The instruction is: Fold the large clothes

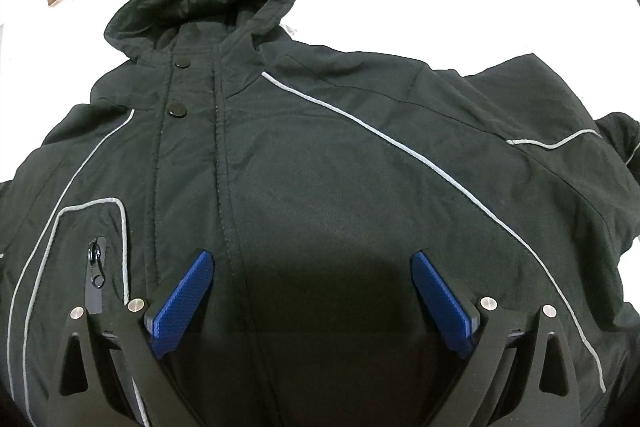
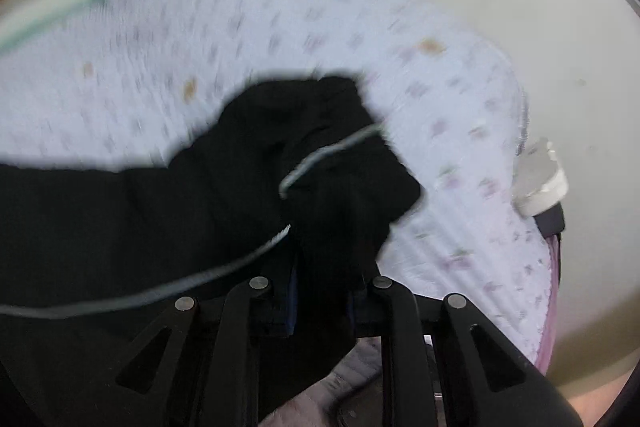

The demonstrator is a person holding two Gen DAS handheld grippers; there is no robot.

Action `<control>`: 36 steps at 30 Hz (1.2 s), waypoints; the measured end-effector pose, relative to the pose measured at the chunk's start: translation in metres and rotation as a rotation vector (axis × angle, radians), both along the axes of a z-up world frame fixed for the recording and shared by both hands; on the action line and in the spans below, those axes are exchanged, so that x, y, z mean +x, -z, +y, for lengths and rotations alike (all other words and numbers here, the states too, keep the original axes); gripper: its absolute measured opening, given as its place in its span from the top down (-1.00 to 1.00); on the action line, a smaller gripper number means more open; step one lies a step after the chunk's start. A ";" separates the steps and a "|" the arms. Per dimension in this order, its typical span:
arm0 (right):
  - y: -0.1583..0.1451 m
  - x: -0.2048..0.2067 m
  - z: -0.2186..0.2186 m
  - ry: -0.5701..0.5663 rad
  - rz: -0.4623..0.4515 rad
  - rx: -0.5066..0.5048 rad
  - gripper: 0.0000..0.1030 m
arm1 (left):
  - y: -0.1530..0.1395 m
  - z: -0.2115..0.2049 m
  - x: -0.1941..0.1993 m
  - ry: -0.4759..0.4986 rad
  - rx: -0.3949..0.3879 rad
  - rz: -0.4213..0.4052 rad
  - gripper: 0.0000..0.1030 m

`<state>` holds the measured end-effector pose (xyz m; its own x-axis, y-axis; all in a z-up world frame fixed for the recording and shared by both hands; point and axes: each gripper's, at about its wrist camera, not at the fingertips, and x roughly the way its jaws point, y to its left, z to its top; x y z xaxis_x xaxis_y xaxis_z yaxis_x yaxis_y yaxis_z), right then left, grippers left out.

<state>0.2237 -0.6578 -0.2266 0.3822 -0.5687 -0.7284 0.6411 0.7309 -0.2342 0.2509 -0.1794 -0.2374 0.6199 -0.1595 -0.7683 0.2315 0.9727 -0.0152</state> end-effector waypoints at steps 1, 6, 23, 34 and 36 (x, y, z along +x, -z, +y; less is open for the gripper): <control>0.008 -0.001 0.005 -0.010 0.018 0.004 0.60 | 0.000 0.000 0.000 -0.001 0.000 0.000 -0.94; 0.002 0.004 0.016 -0.034 0.027 -0.002 0.60 | 0.001 0.000 0.001 0.001 -0.004 0.005 -0.97; -0.162 -0.005 0.301 -0.755 -0.254 0.217 0.60 | -0.107 0.085 -0.049 0.022 -0.166 -0.072 -0.93; -0.066 0.015 0.472 -1.044 -0.044 0.372 0.60 | -0.090 0.187 -0.086 -0.016 -0.284 -0.046 -0.92; -0.044 0.016 0.493 -1.055 -0.004 0.387 0.59 | -0.085 0.194 -0.085 -0.008 -0.299 -0.026 -0.92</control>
<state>0.2393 -0.1650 -0.1824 0.5413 0.3056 -0.7834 -0.3416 0.9312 0.1272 0.1661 0.0148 -0.1528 0.6408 -0.3715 -0.6718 0.2281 0.9277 -0.2954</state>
